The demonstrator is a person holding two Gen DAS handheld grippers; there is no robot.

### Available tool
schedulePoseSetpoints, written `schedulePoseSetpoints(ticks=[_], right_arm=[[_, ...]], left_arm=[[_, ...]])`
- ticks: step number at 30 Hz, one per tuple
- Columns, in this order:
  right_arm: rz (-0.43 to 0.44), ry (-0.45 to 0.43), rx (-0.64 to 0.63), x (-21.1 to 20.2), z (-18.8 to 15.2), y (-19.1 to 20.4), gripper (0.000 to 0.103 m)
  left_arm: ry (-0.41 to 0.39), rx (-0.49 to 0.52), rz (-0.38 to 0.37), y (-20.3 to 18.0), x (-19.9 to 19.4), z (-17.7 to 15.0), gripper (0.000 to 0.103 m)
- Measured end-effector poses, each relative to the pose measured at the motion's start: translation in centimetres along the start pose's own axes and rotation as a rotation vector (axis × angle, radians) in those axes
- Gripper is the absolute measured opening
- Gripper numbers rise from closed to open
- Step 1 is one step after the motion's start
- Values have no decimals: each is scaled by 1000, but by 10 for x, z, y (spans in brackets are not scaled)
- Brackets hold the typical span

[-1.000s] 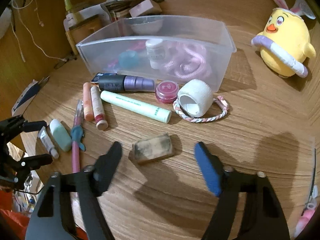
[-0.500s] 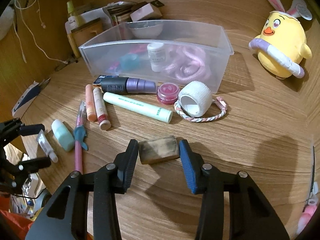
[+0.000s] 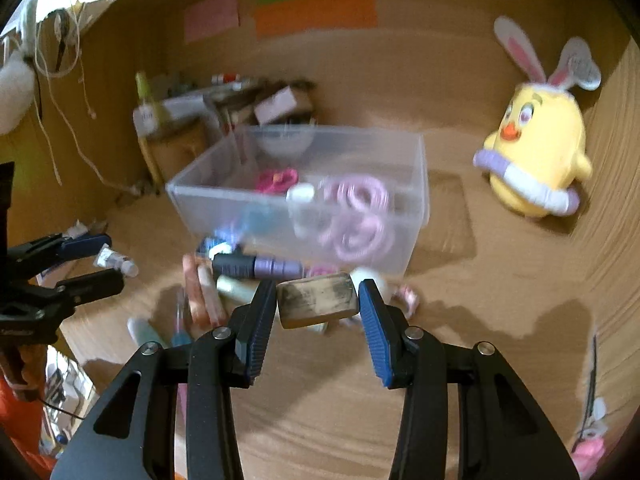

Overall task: Organize objects
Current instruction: 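Place ointment tube and eraser into the clear box and release both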

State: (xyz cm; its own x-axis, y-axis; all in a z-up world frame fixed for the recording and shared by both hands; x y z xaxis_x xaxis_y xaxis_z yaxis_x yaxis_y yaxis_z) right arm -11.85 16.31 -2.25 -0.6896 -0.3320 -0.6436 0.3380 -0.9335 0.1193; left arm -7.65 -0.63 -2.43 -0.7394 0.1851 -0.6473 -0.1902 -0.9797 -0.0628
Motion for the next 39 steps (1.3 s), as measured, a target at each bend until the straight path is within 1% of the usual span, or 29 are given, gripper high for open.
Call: schedulePoseSetpoints(ticks=[3, 7, 11, 13, 16, 18, 24, 27, 30, 31, 33, 34, 35, 37, 39], right_arm=[[-2, -43, 9, -5, 19, -3, 39], [-12, -86, 20, -8, 40, -8, 39], [-3, -99, 11, -2, 57, -11, 39], [-15, -90, -12, 9, 64, -11, 39], [-18, -56, -27, 29, 71, -12, 39], [-12, -17, -26, 46, 72, -13, 39], [12, 91, -6, 85, 64, -18, 39], [10, 129, -12, 98, 59, -18, 39], [13, 153, -9, 102, 56, -17, 39], [10, 159, -10, 102, 55, -17, 40], [6, 149, -20, 97, 56, -17, 51], [3, 138, -24, 94, 58, -16, 63], [-3, 122, -28, 90, 59, -17, 69], [-20, 89, -45, 79, 62, -16, 70], [-17, 68, -47, 68, 64, -16, 70]], left_arm=[[-22, -11, 4, 7, 6, 20, 73], [-25, -24, 5, 15, 17, 41, 73], [-17, -34, 9, 22, 32, 59, 73], [-3, -34, 15, 24, 42, 66, 73], [29, -34, 10, 25, 59, 72, 73], [55, -34, 2, 25, 70, 74, 73], [118, -18, -15, 19, 100, 78, 73], [146, -11, -14, 17, 114, 77, 73], [149, -9, 3, 17, 118, 76, 73], [152, -12, -4, 17, 118, 75, 73], [157, -33, -28, 17, 117, 74, 73], [157, -39, -38, 17, 115, 74, 73], [155, -40, -46, 16, 113, 74, 73], [145, -33, -44, 15, 108, 76, 73], [132, -20, -37, 12, 98, 77, 73]])
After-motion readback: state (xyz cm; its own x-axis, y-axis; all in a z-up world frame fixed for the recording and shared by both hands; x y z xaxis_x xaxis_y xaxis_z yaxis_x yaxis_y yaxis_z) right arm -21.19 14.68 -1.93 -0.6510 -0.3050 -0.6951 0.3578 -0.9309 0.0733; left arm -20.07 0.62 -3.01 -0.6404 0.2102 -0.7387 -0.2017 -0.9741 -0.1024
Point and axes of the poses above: each gripper's, at about its wrist camera, not at the fingertips, and x roughly the way its jaws point, y to its left, z to its top, the point moved 6 cm from there along x, roughly the way its jaws point, and after that the axes turned 4 degrees about x, right-handed, at the moved point
